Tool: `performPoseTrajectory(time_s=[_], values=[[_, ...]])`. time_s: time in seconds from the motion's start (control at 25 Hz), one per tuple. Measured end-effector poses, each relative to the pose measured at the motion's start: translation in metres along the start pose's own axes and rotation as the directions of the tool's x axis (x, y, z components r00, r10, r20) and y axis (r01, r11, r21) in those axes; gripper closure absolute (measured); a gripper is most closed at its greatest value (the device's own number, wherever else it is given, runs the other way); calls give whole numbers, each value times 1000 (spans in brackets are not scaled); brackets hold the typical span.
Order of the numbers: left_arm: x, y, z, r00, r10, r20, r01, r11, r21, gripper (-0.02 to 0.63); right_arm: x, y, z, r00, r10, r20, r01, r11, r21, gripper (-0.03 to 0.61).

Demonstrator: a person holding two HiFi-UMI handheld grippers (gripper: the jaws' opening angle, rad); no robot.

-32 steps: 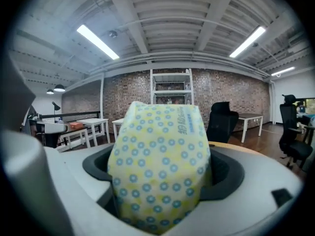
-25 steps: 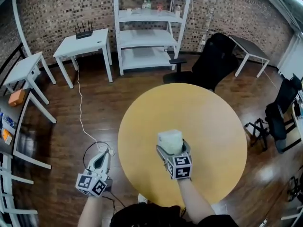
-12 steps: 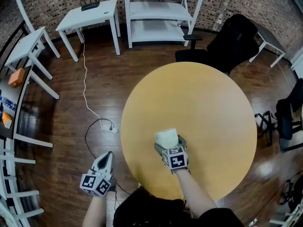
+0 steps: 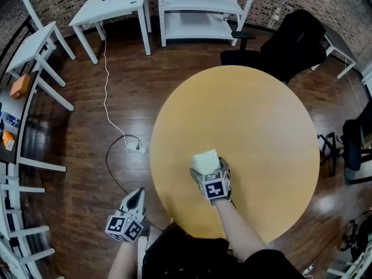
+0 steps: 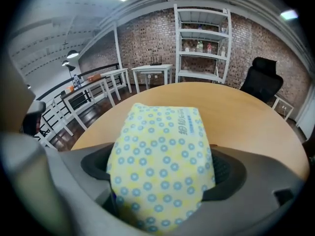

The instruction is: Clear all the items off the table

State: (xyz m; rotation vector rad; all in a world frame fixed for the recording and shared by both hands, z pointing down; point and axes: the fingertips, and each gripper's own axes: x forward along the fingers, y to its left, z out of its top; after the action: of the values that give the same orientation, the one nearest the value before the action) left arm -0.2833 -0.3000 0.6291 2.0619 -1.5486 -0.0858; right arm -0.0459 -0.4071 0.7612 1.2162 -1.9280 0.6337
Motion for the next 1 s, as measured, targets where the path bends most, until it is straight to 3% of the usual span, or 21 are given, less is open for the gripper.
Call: performPoseTrajectory(time_s=[0.08, 0.16, 0.28, 0.44, 0.56, 0.68, 0.72, 0.92, 1.0], values=[[0, -4, 4, 1000, -13, 6, 13, 1000, 7, 623, -1, -1, 5, 1000, -13, 22, 14, 1000, -15, 35], [1, -6, 16, 999, -23, 36, 22, 999, 23, 623, -9, 3, 15, 998, -7, 67, 11, 998, -59, -18], [4, -7, 39, 995, -52, 89, 48, 998, 42, 623, -33, 13, 39, 984, 15, 176, 2, 995, -97, -18], [3, -9, 60, 989, -85, 117, 78, 995, 64, 623, -72, 18, 65, 957, 40, 286, -29, 999, -43, -17], [15, -18, 72, 980, -137, 146, 125, 988, 85, 623, -108, -1, 84, 920, 6, 393, -11, 1000, 11, -17], [31, -34, 84, 966, -196, 166, 180, 978, 107, 623, -155, -29, 101, 855, -60, 515, 30, 997, 65, 61], [33, -38, 86, 962, -213, 169, 196, 974, 111, 623, -173, -34, 104, 828, -82, 555, 45, 996, 79, 121], [54, -70, 92, 930, -324, 176, 306, 944, 123, 623, -261, -51, 110, 650, -201, 733, 159, 979, 127, 397], [63, -93, 93, 911, -377, 166, 358, 924, 134, 623, -290, -60, 104, 597, -250, 763, 191, 967, 168, 457]])
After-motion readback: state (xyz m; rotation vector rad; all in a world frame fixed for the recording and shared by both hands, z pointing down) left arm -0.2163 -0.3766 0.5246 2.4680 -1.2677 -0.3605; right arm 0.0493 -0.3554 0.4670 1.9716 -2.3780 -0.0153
